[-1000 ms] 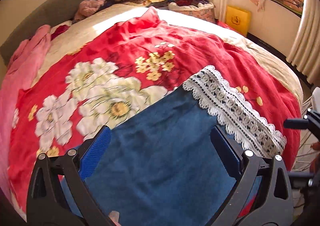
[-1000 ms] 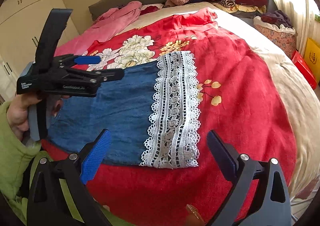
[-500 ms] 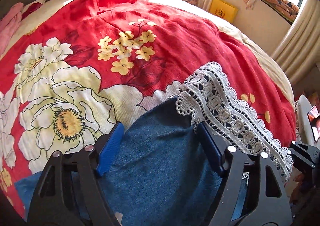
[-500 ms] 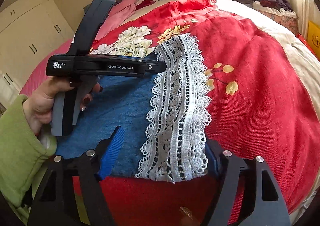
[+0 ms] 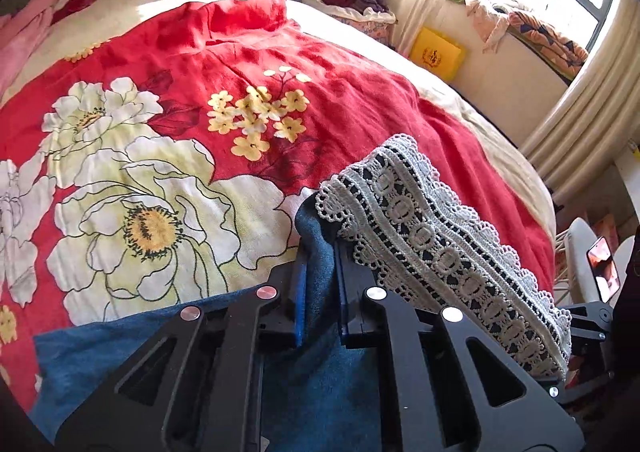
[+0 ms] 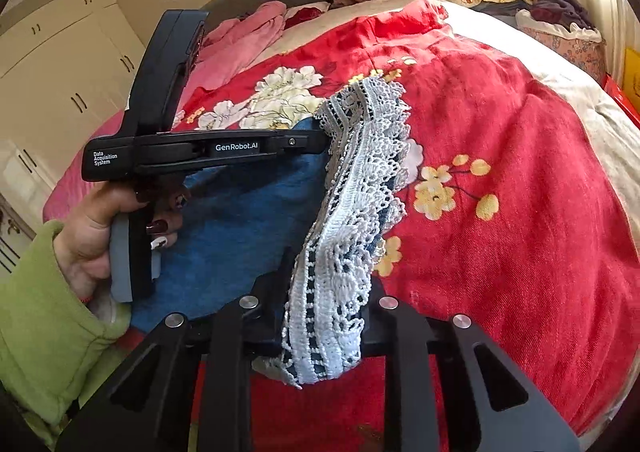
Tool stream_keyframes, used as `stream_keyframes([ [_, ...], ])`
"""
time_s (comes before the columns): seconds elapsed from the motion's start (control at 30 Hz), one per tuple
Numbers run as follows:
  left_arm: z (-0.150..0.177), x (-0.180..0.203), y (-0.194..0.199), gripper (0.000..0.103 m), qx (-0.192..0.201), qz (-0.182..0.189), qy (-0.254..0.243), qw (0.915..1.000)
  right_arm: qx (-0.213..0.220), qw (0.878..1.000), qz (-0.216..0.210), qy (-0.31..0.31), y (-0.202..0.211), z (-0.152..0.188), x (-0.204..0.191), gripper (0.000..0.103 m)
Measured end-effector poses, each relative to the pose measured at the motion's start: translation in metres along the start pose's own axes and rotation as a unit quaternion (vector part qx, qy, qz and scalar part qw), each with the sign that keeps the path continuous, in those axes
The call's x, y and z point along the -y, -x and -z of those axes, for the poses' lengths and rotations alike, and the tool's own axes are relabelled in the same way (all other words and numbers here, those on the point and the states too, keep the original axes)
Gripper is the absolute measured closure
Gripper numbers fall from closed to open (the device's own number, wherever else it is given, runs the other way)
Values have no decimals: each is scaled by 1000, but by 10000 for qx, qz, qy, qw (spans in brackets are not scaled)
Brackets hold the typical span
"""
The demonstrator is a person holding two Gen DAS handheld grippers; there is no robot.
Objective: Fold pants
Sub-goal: 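Grasp the lace end with the left gripper while the right gripper grasps adjacent denim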
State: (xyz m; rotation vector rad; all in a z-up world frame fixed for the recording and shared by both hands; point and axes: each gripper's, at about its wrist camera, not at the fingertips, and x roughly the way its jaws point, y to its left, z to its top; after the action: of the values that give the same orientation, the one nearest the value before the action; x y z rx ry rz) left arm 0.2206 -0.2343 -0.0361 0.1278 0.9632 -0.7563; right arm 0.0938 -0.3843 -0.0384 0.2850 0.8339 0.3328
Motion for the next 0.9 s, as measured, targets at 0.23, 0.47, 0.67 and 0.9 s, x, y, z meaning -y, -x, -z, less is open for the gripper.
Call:
stream_keyframes([
  [0.23, -1, -14, 55, 98, 612, 236, 175, 9977, 283, 9976, -127, 625, 22, -24, -59, 81],
  [0.47, 27, -65, 88, 78, 993, -57, 537, 9936, 72, 9921, -184, 1242, -6, -32, -125, 81],
  [0.67, 75, -133, 134, 66, 1379, -401, 1370, 9801, -408, 9774, -18, 2073, -55, -14, -189, 81],
  [0.9, 141, -204, 190, 59, 2062, -169, 2781, 9380, -1010, 9578, -354, 2669, -97, 24, -238, 70],
])
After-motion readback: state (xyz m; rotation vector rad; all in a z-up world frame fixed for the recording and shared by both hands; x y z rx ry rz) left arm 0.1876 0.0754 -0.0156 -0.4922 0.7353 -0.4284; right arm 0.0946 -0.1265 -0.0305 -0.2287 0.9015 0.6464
